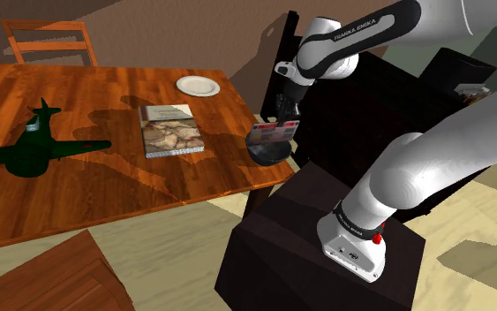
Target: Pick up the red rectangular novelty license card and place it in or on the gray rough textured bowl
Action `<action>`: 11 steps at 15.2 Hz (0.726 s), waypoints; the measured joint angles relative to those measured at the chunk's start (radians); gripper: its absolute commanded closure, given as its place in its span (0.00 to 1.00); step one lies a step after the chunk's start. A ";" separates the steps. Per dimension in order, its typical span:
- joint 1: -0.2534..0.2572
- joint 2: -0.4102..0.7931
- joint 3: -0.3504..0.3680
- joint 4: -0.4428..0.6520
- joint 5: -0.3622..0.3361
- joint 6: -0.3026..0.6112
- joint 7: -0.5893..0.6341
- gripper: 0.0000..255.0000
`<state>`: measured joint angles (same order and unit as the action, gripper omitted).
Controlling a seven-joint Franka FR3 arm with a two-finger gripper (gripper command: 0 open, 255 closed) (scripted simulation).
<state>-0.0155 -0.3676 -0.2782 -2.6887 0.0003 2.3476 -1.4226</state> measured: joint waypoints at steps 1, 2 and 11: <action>0.000 0.000 0.000 0.000 0.000 0.001 0.000 1.00; 0.000 0.001 0.000 0.000 0.000 0.001 0.000 1.00; -0.001 -0.010 0.003 0.011 -0.002 -0.020 0.004 0.00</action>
<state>-0.0166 -0.3771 -0.2757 -2.6779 -0.0022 2.3271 -1.4188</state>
